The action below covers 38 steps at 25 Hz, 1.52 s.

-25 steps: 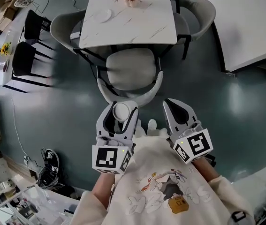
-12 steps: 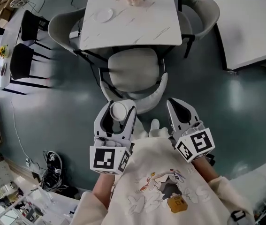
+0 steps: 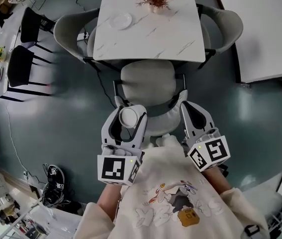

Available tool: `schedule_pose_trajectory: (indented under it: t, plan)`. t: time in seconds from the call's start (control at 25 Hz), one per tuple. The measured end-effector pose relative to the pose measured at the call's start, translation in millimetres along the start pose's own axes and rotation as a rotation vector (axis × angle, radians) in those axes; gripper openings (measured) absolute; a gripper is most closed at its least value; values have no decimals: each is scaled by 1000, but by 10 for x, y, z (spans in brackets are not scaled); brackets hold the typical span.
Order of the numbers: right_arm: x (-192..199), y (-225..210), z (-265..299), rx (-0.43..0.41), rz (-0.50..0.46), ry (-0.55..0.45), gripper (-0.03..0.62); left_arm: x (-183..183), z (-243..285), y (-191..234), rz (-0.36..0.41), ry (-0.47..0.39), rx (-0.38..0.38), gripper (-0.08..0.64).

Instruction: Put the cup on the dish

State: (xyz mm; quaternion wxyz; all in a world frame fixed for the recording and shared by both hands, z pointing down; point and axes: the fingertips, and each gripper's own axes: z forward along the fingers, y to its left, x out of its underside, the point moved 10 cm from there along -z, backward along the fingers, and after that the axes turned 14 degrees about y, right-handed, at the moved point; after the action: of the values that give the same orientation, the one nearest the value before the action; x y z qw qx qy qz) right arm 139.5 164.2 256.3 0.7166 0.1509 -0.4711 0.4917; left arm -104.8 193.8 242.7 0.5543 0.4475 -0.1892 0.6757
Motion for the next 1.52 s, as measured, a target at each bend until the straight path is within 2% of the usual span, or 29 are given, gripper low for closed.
schedule_pose_trajectory:
  t: [0.16, 0.4, 0.56, 0.84, 1.0, 1.2, 1.52]
  plan:
    - [-161, 111, 342, 49, -3, 4, 5, -70, 215, 434, -6, 8, 38, 275]
    - [-332, 216, 575, 105, -26, 26, 5, -67, 605, 880, -58, 57, 97, 275]
    - [-247, 144, 659, 126, 10, 64, 5, -126, 746, 869, -51, 77, 131, 275]
    - [-384, -14, 787, 118, 43, 39, 5, -337, 960, 807, -12, 100, 149, 275]
    - [-452, -140, 861, 119, 72, 25, 5, -515, 1087, 775, 13, 105, 150, 275]
    - [-468, -226, 979, 80, 86, 43, 5, -660, 1148, 727, 27, 88, 126, 275]
    - [-452, -364, 1419, -1, 83, 60, 5, -586, 1357, 843, 32, 90, 51, 275]
